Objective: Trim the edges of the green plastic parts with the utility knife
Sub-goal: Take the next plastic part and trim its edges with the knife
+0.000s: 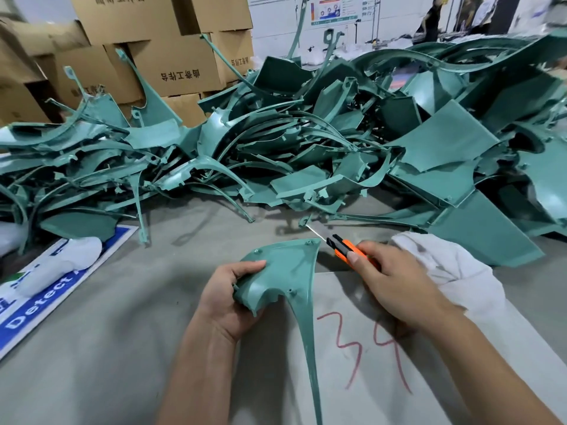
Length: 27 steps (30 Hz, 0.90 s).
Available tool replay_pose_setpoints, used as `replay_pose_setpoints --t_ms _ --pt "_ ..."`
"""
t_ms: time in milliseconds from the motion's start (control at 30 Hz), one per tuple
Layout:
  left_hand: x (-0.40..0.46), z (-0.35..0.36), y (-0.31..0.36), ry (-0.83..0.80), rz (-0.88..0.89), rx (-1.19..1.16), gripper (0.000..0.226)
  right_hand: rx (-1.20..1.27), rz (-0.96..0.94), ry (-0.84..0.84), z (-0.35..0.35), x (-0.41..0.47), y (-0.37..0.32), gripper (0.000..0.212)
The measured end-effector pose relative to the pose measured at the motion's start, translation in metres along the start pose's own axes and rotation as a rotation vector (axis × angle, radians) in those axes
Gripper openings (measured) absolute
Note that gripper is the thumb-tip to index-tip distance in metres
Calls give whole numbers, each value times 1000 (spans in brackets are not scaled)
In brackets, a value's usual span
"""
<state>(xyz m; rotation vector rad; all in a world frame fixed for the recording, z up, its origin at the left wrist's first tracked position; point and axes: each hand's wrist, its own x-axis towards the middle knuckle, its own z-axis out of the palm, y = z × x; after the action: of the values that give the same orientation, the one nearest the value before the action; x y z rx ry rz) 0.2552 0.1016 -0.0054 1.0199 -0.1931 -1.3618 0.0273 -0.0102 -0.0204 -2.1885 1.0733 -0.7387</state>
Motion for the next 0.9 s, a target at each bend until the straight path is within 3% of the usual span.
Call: replay_pose_setpoints --t_ms 67,233,367,900 --pt "0 0 0 0 18 -13 24 -129 -50 50 1 2 2 26" --pt "-3 1 2 -1 45 -62 26 -191 -86 80 5 2 7 25" --pt "-5 4 2 1 39 -75 30 -116 -79 195 4 3 7 29" --pt "2 16 -10 0 55 -275 25 -48 -200 279 25 -5 -8 30"
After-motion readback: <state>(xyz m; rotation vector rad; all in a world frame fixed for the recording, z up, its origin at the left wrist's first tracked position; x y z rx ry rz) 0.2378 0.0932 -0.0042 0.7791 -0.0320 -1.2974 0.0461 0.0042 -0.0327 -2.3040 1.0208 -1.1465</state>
